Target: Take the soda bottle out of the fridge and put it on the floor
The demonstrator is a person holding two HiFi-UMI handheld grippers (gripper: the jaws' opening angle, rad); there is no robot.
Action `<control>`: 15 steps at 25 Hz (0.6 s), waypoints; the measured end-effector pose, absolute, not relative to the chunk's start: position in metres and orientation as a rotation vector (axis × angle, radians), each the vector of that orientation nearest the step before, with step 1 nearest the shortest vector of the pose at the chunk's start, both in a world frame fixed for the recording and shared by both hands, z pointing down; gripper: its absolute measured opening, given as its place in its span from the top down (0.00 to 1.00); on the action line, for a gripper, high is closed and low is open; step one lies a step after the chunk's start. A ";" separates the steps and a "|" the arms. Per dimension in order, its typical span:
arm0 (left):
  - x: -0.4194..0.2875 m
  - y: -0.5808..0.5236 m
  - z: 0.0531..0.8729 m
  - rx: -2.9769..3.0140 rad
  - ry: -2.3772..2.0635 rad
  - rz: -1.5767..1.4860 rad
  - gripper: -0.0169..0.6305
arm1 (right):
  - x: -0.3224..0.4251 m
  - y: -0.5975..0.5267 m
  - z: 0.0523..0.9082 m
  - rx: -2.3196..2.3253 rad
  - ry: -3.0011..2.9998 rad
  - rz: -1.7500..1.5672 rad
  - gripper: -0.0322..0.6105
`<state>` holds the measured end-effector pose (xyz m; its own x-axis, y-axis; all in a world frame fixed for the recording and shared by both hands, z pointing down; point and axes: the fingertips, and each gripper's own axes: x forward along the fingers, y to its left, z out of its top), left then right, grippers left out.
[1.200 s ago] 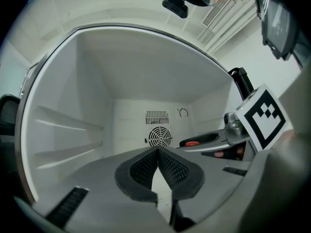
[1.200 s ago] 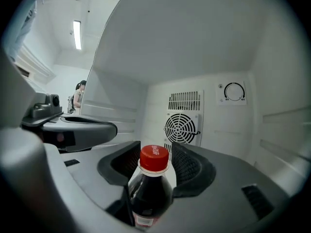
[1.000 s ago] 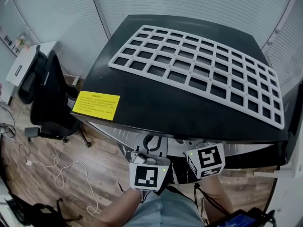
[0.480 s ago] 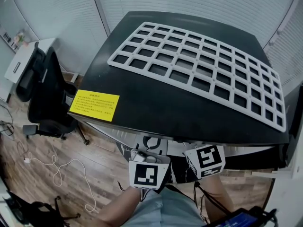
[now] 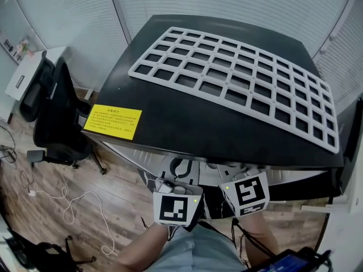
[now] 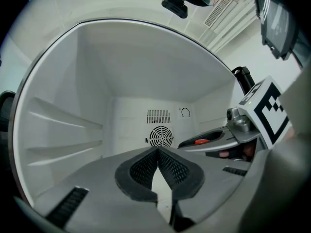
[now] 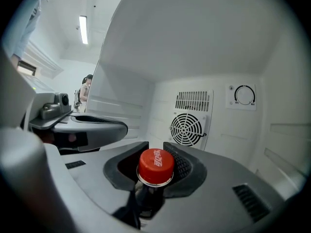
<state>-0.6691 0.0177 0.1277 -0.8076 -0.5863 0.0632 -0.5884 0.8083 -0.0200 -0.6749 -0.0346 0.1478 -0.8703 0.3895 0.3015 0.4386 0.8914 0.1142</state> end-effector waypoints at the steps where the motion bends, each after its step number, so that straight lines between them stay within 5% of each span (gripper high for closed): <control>1: -0.673 0.012 0.127 0.954 -2.935 0.062 0.95 | -0.679 -0.040 0.145 -0.624 -2.799 -0.262 0.79; 15: -0.590 0.023 0.115 0.988 -2.945 0.061 0.95 | -0.591 -0.032 0.114 -0.573 -2.892 -0.281 0.79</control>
